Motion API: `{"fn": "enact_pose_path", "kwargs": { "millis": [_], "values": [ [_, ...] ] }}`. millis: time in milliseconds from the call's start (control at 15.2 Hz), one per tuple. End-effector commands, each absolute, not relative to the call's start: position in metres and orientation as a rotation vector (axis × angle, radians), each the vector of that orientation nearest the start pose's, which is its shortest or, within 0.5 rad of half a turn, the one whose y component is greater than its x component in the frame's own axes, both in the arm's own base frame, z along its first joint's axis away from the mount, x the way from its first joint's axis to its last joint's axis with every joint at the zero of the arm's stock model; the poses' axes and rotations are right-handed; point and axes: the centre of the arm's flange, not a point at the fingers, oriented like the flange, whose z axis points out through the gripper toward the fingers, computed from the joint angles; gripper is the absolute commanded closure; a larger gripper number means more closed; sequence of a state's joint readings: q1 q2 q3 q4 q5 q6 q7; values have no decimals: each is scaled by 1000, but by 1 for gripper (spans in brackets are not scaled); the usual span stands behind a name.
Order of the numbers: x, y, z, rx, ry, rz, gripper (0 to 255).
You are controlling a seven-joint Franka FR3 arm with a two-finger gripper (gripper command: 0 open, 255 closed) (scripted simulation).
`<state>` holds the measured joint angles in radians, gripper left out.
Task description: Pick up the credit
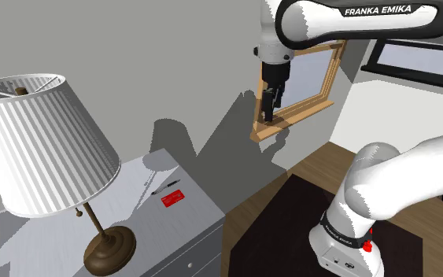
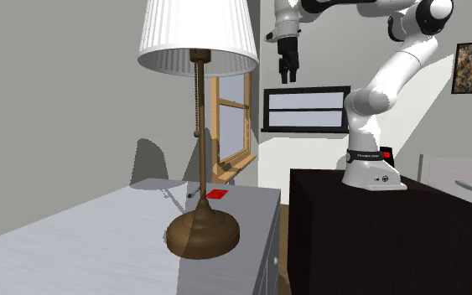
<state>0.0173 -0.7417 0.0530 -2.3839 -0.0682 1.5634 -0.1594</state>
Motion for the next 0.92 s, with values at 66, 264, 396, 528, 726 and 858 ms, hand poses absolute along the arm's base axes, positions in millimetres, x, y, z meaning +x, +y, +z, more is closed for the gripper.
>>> {"fn": "enact_pose_path", "kwargs": {
  "millis": [66, 264, 396, 528, 726, 858],
  "values": [
    [320, 17, 552, -3203, -393, 115, 0],
    [336, 15, 520, -3151, -520, 50, 0],
    [347, 15, 499, -3112, -602, 7, 0],
    [359, 16, 478, -3071, -683, -36, 0],
    [377, 20, 447, -3005, -800, -98, 0],
    [390, 24, 427, -2957, -876, -139, 0]
  ]
}}
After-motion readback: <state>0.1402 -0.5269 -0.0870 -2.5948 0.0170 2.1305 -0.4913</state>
